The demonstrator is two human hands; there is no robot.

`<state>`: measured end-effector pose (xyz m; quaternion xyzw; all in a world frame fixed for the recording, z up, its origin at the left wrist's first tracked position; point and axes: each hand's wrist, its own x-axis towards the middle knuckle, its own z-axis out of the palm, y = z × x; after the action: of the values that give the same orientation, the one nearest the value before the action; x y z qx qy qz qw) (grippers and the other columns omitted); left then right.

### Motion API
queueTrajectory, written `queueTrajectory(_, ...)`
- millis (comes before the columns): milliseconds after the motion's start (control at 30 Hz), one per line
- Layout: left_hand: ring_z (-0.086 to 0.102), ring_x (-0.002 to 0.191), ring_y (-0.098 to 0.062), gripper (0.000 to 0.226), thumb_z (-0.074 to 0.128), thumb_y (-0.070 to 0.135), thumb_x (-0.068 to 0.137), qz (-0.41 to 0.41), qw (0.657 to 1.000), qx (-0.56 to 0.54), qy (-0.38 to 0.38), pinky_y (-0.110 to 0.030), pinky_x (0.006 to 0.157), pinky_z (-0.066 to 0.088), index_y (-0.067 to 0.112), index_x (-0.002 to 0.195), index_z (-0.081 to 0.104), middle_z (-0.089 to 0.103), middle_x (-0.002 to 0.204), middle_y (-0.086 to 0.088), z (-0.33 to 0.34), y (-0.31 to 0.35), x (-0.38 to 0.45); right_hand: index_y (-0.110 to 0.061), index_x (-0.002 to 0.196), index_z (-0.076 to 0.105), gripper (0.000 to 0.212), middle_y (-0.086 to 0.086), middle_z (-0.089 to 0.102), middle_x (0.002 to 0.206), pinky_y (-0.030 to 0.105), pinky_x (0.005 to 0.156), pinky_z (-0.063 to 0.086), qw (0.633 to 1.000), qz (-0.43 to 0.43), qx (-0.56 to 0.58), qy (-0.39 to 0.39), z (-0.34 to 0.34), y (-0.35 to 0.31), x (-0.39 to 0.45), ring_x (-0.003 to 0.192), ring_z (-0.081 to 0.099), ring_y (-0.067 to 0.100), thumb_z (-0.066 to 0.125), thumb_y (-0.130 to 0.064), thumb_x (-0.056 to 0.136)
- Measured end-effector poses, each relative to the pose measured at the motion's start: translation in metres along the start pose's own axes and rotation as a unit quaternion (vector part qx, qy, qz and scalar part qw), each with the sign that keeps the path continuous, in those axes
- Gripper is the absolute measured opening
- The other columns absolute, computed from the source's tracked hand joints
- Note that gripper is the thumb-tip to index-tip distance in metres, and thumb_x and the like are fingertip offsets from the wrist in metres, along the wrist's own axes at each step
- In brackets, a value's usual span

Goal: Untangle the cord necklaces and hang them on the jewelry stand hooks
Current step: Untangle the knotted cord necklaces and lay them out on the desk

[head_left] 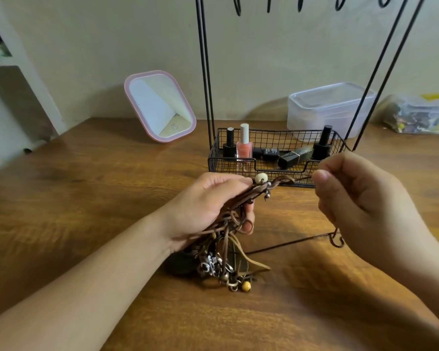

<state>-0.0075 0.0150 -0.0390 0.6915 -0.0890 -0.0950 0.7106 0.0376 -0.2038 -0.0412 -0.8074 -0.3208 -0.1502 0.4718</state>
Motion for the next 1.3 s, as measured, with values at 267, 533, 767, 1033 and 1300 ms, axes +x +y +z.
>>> queueTrajectory(267, 0.063, 0.074, -0.007, 0.038, 0.054, 0.021, 0.095, -0.051, 0.995, -0.041, -0.069, -0.017, 0.065, 0.052, -0.007, 0.120, 0.056, 0.063, 0.086, -0.004, -0.013, -0.006, 0.000, -0.030, 0.078, 0.057, 0.017, -0.009, 0.063, 0.061, 0.014, 0.050, 0.044, 0.996, 0.063, -0.062, -0.007, 0.001, 0.016, 0.005, 0.055, 0.058, 0.007, 0.057, -0.029, 0.094)
queueTrajectory(533, 0.064, 0.095, -0.019, 0.085, 0.062, -0.006, 0.077, -0.026, 0.982, 0.033, -0.185, -0.027, 0.080, 0.053, 0.019, 0.153, 0.032, 0.065, 0.110, -0.010, -0.027, 0.003, -0.007, -0.025, 0.083, 0.062, 0.010, -0.009, 0.060, 0.069, 0.022, 0.048, 0.036, 0.985, 0.095, -0.139, 0.039, -0.007, 0.015, 0.009, 0.063, 0.056, 0.010, 0.064, -0.026, 0.093)
queueTrajectory(767, 0.061, 0.114, -0.032, 0.094, 0.061, -0.012, 0.076, -0.003, 0.980, 0.148, -0.133, -0.043, 0.102, 0.049, 0.031, 0.153, 0.029, 0.064, 0.121, -0.011, -0.024, 0.006, -0.010, -0.029, 0.083, 0.061, 0.011, -0.016, 0.055, 0.068, 0.017, 0.051, 0.031, 0.984, 0.088, -0.157, 0.005, -0.007, 0.011, 0.008, 0.061, 0.048, -0.001, 0.067, -0.025, 0.091)
queueTrajectory(1033, 0.052, 0.133, -0.022, 0.094, 0.072, -0.001, 0.074, -0.016, 0.984, 0.145, -0.098, -0.043, 0.110, 0.042, 0.030, 0.153, 0.031, 0.057, 0.141, -0.007, -0.021, 0.003, -0.010, -0.030, 0.088, 0.066, 0.009, -0.015, 0.056, 0.081, 0.018, 0.064, 0.037, 0.980, -0.016, -0.193, -0.037, 0.001, 0.011, -0.001, 0.077, 0.052, 0.011, 0.070, -0.035, 0.081)
queueTrajectory(1300, 0.044, 0.140, -0.024, 0.083, 0.074, 0.018, 0.072, 0.029, 0.987, 0.141, -0.065, -0.061, 0.115, 0.029, 0.036, 0.147, 0.043, 0.049, 0.150, 0.002, -0.021, 0.002, -0.013, -0.032, 0.078, 0.074, 0.015, -0.018, 0.062, 0.072, 0.032, 0.064, 0.048, 0.976, -0.116, -0.126, -0.137, 0.015, 0.004, -0.011, 0.079, 0.055, 0.008, 0.069, -0.045, 0.086)
